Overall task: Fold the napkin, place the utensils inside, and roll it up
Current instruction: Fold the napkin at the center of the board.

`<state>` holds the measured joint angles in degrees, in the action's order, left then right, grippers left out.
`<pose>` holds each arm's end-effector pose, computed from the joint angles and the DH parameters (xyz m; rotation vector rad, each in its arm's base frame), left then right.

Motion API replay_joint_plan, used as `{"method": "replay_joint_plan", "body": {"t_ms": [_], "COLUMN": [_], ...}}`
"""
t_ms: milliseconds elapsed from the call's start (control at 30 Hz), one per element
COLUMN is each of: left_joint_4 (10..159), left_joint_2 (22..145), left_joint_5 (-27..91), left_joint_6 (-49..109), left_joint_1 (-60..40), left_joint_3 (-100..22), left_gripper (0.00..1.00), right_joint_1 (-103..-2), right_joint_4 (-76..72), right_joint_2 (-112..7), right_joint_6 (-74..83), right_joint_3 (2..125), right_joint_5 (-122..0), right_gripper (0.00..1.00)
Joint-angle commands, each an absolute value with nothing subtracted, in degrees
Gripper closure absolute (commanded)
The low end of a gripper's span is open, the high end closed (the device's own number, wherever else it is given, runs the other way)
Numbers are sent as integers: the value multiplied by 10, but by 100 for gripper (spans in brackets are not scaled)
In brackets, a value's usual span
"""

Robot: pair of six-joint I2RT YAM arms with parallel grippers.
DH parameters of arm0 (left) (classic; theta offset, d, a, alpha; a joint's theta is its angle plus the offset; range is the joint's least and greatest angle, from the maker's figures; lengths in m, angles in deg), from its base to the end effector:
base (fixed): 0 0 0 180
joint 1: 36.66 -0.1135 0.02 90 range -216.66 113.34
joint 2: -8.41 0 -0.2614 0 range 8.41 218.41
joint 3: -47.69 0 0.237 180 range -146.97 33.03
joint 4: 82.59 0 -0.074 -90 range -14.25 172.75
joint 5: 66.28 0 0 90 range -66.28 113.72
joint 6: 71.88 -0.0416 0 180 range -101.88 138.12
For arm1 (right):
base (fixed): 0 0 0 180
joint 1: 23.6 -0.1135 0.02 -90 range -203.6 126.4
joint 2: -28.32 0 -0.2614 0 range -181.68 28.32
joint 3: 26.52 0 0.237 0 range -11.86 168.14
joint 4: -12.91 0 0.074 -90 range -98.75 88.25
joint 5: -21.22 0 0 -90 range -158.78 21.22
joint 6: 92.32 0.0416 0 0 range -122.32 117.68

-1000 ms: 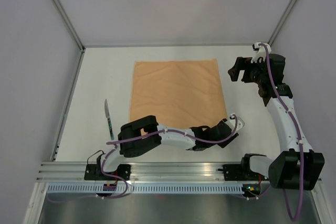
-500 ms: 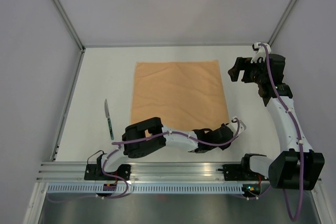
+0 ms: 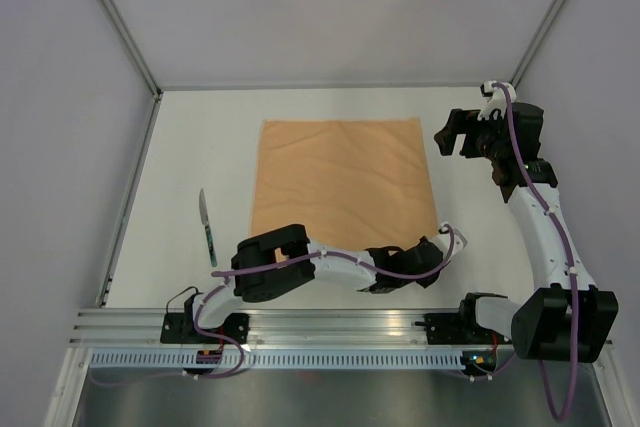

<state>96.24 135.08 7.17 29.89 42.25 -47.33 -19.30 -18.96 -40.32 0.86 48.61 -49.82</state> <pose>0.1027 -0.4624 0.1371 1.0591 1.9077 -0.6208 0.2630 -0.0062 0.3352 -0.0800 2.0008 0.3202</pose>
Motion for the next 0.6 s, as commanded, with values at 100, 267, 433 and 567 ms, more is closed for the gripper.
{"method": "replay_joint_plan", "body": {"t_ms": [100, 267, 433, 567], "left_joint_4": [998, 1009, 1010, 1009], "left_joint_2": [1288, 1257, 1244, 1232], "left_joint_5": [54, 61, 68, 68], "left_joint_6": [360, 378, 406, 430], "left_joint_1": [426, 419, 404, 383], "left_joint_3": [-450, -443, -443, -436], "left_gripper": [95, 95, 96, 97], "right_joint_1": [-193, -193, -193, -194], "right_joint_4": [-189, -189, -189, -189], "right_joint_2": [-400, -400, -399, -397], "right_joint_6": [10, 10, 9, 8], "right_joint_3": [505, 505, 504, 503], "right_joint_5": [-508, -507, -508, -508], "right_gripper": [2, 2, 2, 2]}}
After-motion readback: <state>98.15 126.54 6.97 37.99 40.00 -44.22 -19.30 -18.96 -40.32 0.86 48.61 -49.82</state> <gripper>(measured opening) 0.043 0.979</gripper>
